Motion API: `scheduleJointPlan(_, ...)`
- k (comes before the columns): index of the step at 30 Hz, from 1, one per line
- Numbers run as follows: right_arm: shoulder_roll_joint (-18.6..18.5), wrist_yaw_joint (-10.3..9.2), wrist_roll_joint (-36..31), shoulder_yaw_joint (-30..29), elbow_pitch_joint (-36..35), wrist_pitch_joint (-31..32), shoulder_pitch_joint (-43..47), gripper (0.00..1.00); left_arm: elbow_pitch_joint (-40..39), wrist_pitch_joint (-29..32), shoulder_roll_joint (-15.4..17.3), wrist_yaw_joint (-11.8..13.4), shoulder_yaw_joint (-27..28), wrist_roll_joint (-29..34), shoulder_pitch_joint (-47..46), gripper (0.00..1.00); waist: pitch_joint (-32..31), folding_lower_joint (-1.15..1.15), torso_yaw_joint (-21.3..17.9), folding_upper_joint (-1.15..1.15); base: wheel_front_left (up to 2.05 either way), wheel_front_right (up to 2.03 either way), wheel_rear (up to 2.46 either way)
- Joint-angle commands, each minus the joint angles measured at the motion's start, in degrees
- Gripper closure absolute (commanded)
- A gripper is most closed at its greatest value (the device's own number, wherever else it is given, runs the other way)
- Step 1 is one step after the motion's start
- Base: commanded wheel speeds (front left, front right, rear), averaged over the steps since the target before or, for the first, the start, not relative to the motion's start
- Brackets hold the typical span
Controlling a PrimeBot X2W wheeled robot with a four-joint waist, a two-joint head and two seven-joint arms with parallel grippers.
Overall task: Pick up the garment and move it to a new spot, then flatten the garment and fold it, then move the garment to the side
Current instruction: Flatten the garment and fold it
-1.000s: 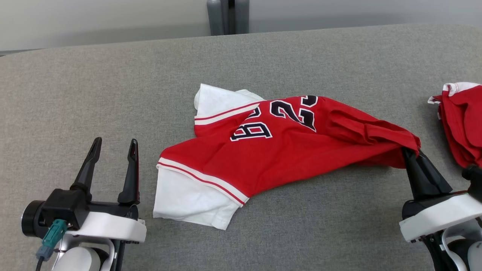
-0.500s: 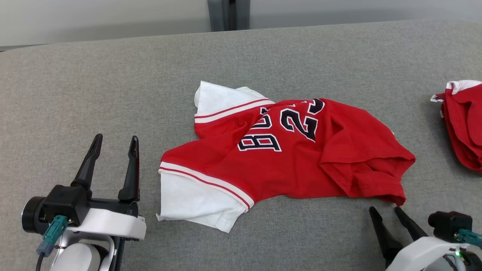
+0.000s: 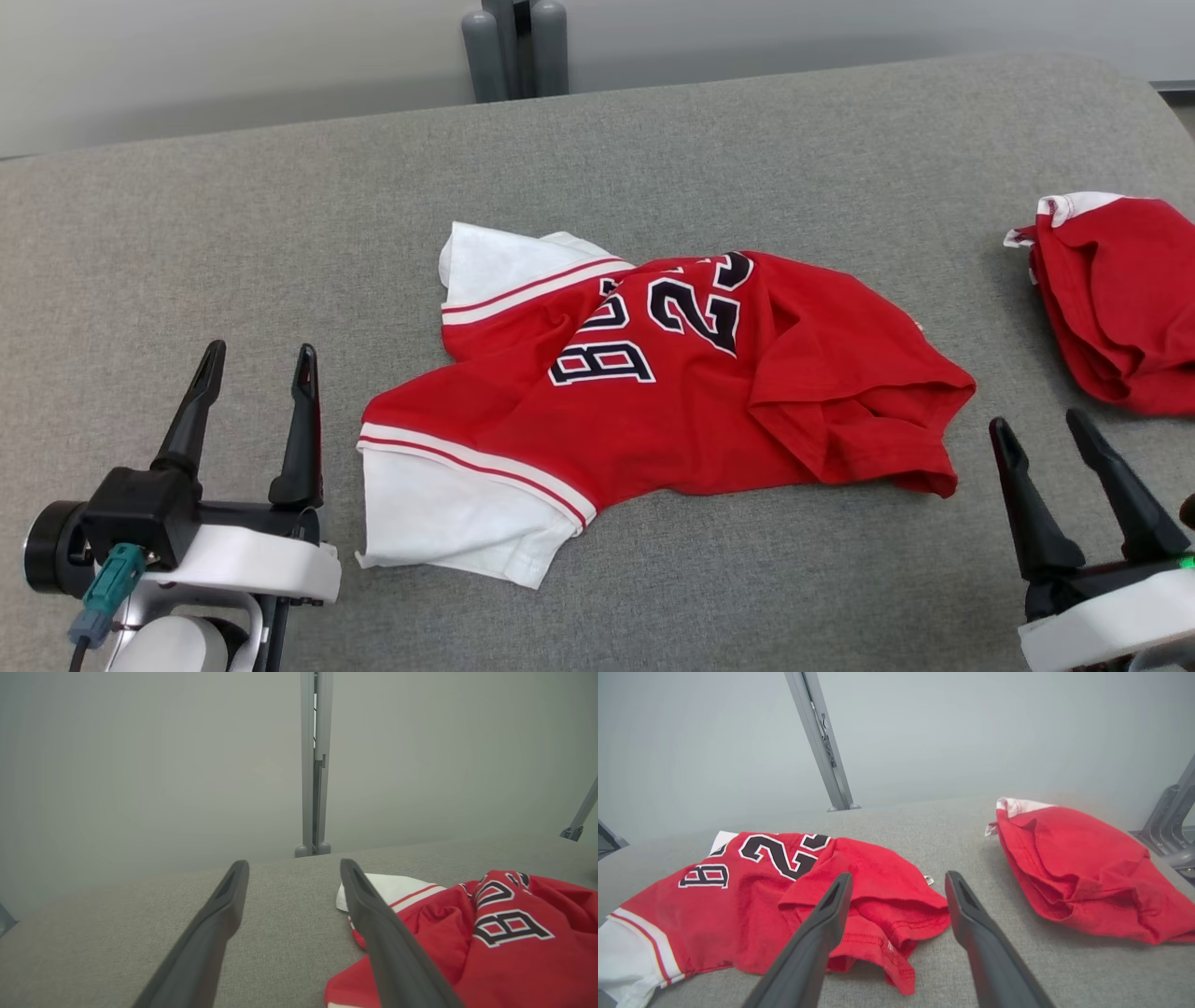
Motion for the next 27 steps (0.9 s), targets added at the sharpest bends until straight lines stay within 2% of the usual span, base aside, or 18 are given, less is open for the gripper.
scheduleJointPlan(1, -0.1, 0.02, -1.3, -0.4, -2.8, -1.9, -1.2, 0.0, -0.4, 0.2, 0.3, 0.6, 0.1, 0.0, 0.8, 0.0, -0.9, 0.0, -0.2, 0.0, 0.0, 0.0, 0.0)
scheduleJointPlan(5, 1.6, 0.01, -4.4, -0.9, -6.4, -5.3, -2.7, 0.0, -1.1, 0.7, 0.4, 1.2, -0.3, 0.3, 1.4, 0.0, -2.3, 0.0, 0.1, 0.0, 0.0, 0.0, 0.0)
scheduleJointPlan(8, 3.3, 0.01, -7.0, -1.0, -6.4, -7.6, -4.1, 0.0, -1.6, 1.0, 0.3, 1.5, -0.7, 0.5, 2.2, 0.0, -3.2, 0.0, 0.4, 0.0, 0.0, 0.0, 0.0)
scheduleJointPlan(16, 4.9, 0.01, -9.9, 2.3, -1.5, -9.4, -4.1, 0.0, -2.4, 1.6, -0.1, 2.6, -1.5, 0.3, 4.5, 0.0, -5.9, 0.0, 1.6, 0.0, 0.0, 0.0, 0.0)
scheduleJointPlan(27, 5.1, 0.01, -10.1, 3.1, 3.0, -9.6, -3.7, 0.0, -3.5, 2.6, 0.2, 3.8, -2.2, 0.4, 6.5, 0.0, -8.0, 0.0, 2.4, 0.0, 0.0, 0.0, 0.0)
